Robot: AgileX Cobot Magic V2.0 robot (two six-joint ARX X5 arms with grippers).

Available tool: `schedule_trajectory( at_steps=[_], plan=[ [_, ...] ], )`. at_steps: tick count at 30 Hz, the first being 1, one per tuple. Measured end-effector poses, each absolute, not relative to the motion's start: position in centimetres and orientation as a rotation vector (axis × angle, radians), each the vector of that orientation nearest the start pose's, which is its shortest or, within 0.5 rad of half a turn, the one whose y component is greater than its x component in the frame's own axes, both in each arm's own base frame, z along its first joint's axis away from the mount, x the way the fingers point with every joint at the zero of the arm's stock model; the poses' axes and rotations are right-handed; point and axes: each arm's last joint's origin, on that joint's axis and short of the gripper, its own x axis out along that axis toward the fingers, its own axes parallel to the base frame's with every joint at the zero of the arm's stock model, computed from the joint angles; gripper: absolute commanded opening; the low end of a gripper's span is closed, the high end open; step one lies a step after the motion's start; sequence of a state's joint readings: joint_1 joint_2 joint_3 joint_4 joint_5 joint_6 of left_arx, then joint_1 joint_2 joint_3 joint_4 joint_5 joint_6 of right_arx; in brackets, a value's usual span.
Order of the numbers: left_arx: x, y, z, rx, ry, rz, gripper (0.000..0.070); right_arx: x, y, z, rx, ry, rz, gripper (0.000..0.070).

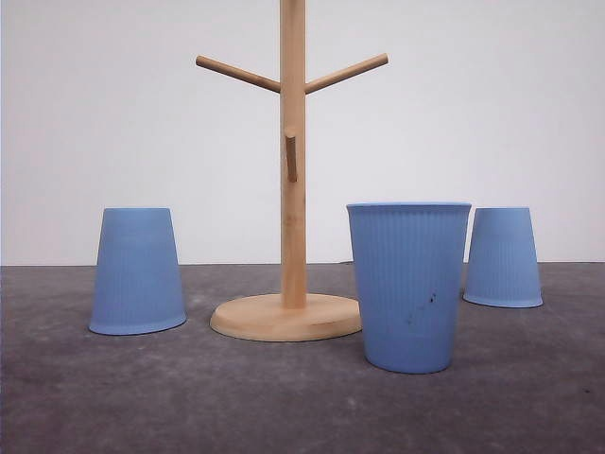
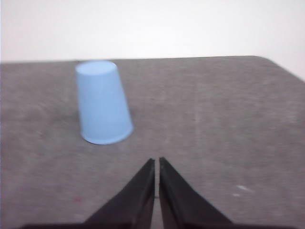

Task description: Place three cups

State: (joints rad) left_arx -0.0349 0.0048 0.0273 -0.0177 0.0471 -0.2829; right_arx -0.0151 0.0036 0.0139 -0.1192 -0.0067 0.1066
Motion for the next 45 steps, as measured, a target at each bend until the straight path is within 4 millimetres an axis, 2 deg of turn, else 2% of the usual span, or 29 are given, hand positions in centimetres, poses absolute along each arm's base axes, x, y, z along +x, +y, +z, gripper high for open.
schedule_trajectory(
  at_steps=[5, 9, 13, 16, 23, 27, 31, 36, 45],
  plan=[
    [9.2, -0.5, 18.5, -0.297, -0.006, -0.082, 0.0003, 9.7, 0.0, 16.5, 0.221, 0.033, 0.025, 0.0007],
    [8.1, -0.3, 21.5, -0.302, 0.010, -0.035, 0.0003, 9.3, 0.0, 17.8, 0.260, 0.038, 0.026, 0.0006],
    [6.9, -0.1, 24.7, -0.300, 0.064, 0.018, 0.0003, 8.2, 0.0, 21.1, 0.295, 0.028, 0.011, 0.0006],
    [6.6, -0.1, 26.8, -0.296, 0.123, 0.037, 0.0003, 7.5, 0.0, 23.2, 0.312, 0.086, 0.001, 0.0006],
    [7.6, -0.2, 30.2, -0.272, 0.324, 0.031, 0.0003, 7.2, 0.1, 27.7, 0.279, 0.253, 0.030, 0.0006],
    [8.8, -0.5, 31.0, -0.250, 0.497, -0.049, 0.0003, 8.1, 0.3, 29.4, 0.221, 0.304, 0.112, 0.0006],
    [10.3, -0.9, 31.2, -0.221, 0.617, -0.161, 0.0003, 9.9, 0.6, 28.9, 0.170, 0.414, 0.207, 0.0006],
    [11.6, -1.9, 30.7, -0.178, 0.684, -0.278, 0.0003, 11.4, 1.2, 28.2, 0.096, 0.488, 0.279, 0.0006],
    [12.3, -4.2, 30.2, 0.057, 0.710, -0.438, 0.0015, 11.5, 3.1, 28.1, -0.047, 0.483, 0.382, 0.0007]
  ],
)
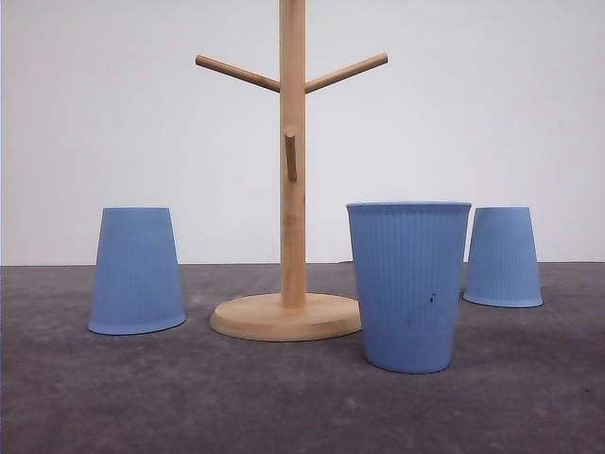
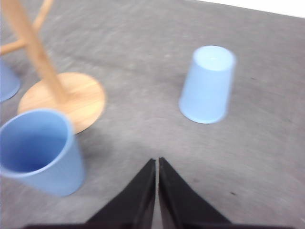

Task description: Place three cups

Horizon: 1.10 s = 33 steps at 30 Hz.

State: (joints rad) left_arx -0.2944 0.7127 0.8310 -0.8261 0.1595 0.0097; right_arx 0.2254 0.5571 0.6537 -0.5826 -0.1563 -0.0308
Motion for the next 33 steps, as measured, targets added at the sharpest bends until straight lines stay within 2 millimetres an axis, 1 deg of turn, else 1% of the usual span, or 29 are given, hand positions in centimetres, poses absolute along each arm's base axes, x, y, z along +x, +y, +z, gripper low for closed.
schedule_trajectory(
  at_steps=[1, 2, 3, 4, 5, 6, 7, 8, 13, 16, 20, 23, 26, 33],
  plan=[
    [12.2, -4.3, 30.2, 0.072, 0.707, -0.452, 0.0045, 11.5, 3.2, 28.1, -0.051, 0.482, 0.393, 0.0008],
    [12.2, -4.4, 30.2, 0.084, 0.705, -0.459, 0.0149, 11.5, 3.2, 28.1, -0.057, 0.481, 0.396, 0.0026],
    [12.2, -4.4, 30.2, 0.094, 0.702, -0.464, 0.0277, 11.5, 3.3, 28.1, -0.064, 0.479, 0.398, 0.0075],
    [12.2, -4.4, 30.2, 0.104, 0.700, -0.467, 0.0433, 11.5, 3.2, 28.2, -0.074, 0.477, 0.400, 0.0159],
    [12.2, -4.4, 30.2, 0.111, 0.698, -0.469, 0.0518, 11.5, 3.2, 28.2, -0.083, 0.475, 0.400, 0.0253],
    [12.2, -4.4, 30.2, 0.116, 0.697, -0.470, 0.0563, 11.5, 3.2, 28.2, -0.090, 0.472, 0.400, 0.0334],
    [12.2, -4.4, 30.2, 0.120, 0.696, -0.471, 0.0565, 11.5, 3.2, 28.2, -0.097, 0.469, 0.399, 0.0400],
    [12.2, -4.4, 30.2, 0.124, 0.695, -0.473, 0.0563, 11.4, 3.2, 28.2, -0.102, 0.466, 0.390, 0.0410],
    [12.4, -4.5, 30.3, 0.122, 0.682, -0.474, 0.0558, 11.3, 3.1, 28.3, -0.107, 0.456, 0.377, 0.0416],
    [13.3, -4.7, 30.4, 0.075, 0.662, -0.459, 0.0557, 11.3, 3.1, 28.3, -0.107, 0.455, 0.377, 0.0416],
    [15.2, -5.4, 30.0, -0.033, 0.706, -0.431, 0.0557, 11.3, 3.1, 28.3, -0.107, 0.455, 0.376, 0.0415],
    [17.0, -6.0, 29.1, -0.109, 0.772, -0.415, 0.0557, 11.3, 3.1, 28.3, -0.112, 0.455, 0.355, 0.0415],
    [18.7, -6.6, 28.1, -0.146, 0.825, -0.393, 0.0558, 11.3, 3.0, 28.3, -0.113, 0.456, 0.351, 0.0415],
    [22.6, -7.8, 26.5, -0.171, 0.780, -0.391, 0.0570, 11.3, 3.1, 28.3, -0.115, 0.456, 0.357, 0.0413]
  ],
)
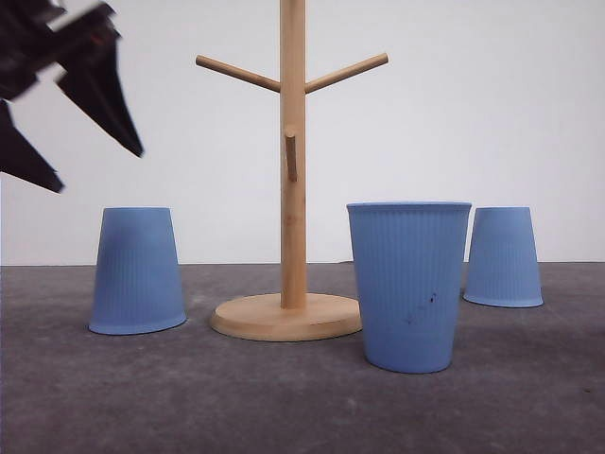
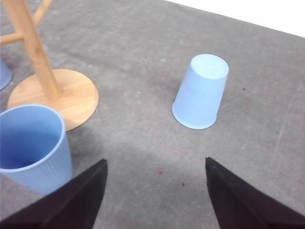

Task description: Place three cups

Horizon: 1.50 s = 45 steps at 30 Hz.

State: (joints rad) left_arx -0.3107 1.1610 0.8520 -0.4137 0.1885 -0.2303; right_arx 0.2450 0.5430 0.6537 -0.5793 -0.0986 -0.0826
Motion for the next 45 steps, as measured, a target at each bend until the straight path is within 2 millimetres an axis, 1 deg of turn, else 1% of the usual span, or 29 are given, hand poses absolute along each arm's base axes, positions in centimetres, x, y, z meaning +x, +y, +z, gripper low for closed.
schedule_trajectory(
  at_steps=[5, 8, 12, 20, 25, 28, 30, 33, 37, 42, 45],
  plan=[
    [24.8, -8.5, 24.9, -0.168, 0.775, -0.382, 0.0571, 11.3, 3.2, 28.3, -0.115, 0.455, 0.360, 0.0413],
    [25.9, -8.8, 23.9, -0.165, 0.778, -0.374, 0.0599, 11.3, 3.2, 28.3, -0.116, 0.455, 0.360, 0.0413],
    [27.2, -9.2, 22.7, -0.160, 0.764, -0.362, 0.0603, 11.3, 3.2, 28.3, -0.116, 0.455, 0.360, 0.0412],
    [28.8, -9.7, 20.1, -0.150, 0.805, -0.354, 0.0597, 11.3, 3.2, 28.3, -0.116, 0.455, 0.363, 0.0412],
    [29.2, -9.8, 19.1, -0.136, 0.828, -0.353, 0.0580, 11.3, 3.2, 28.3, -0.117, 0.455, 0.366, 0.0412],
    [29.3, -9.9, 19.0, -0.132, 0.832, -0.353, 0.0469, 11.3, 3.2, 28.3, -0.117, 0.455, 0.366, 0.0412],
    [29.3, -9.9, 19.1, -0.124, 0.822, -0.353, 0.0421, 11.3, 3.2, 28.3, -0.117, 0.454, 0.366, 0.0412],
    [29.6, -9.9, 19.5, -0.120, 0.803, -0.348, 0.0421, 11.3, 3.2, 28.3, -0.117, 0.454, 0.366, 0.0412],
    [29.4, -9.9, 19.6, -0.121, 0.815, -0.361, 0.0421, 11.3, 3.2, 28.3, -0.117, 0.454, 0.366, 0.0412],
    [28.3, -9.8, 20.4, -0.166, 0.858, -0.416, 0.0421, 11.3, 3.2, 28.3, -0.117, 0.454, 0.366, 0.0412],
    [27.3, -9.4, 21.8, -0.196, 0.853, -0.413, 0.0422, 11.3, 3.2, 28.3, -0.117, 0.454, 0.367, 0.0412]
  ],
)
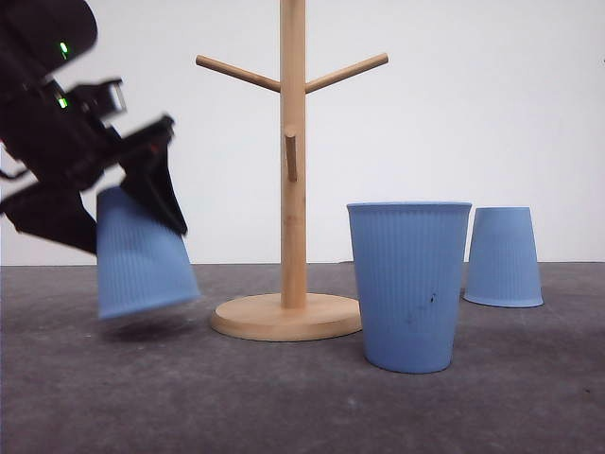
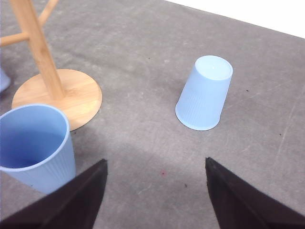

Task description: Place three cups

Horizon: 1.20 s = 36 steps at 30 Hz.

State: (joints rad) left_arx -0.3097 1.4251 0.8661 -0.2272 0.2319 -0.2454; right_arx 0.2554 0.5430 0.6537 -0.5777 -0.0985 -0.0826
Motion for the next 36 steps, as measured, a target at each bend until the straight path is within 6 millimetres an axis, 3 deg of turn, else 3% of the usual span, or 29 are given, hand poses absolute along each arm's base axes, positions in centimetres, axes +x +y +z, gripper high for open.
schedule_trajectory(
  at_steps=[7, 12, 18, 25, 36],
  plan=[
    [24.7, -6.6, 25.8, -0.309, 0.787, -0.349, 0.0422, 11.3, 3.2, 28.3, -0.117, 0.454, 0.367, 0.0412],
    [23.1, -4.2, 28.6, -0.482, 0.685, -0.313, 0.0424, 11.2, 3.3, 28.3, -0.119, 0.449, 0.375, 0.0412],
    [22.9, -2.7, 30.9, -0.727, 0.548, -0.346, 0.0424, 11.2, 3.6, 28.4, -0.124, 0.446, 0.400, 0.0412],
    [24.1, -2.7, 32.3, -0.960, 0.453, -0.446, 0.0423, 11.1, 3.7, 28.4, -0.125, 0.445, 0.405, 0.0412],
    [26.6, -5.4, 31.1, -1.085, 0.493, -0.529, 0.0423, 11.1, 3.9, 28.4, -0.130, 0.444, 0.424, 0.0412]
  ],
)
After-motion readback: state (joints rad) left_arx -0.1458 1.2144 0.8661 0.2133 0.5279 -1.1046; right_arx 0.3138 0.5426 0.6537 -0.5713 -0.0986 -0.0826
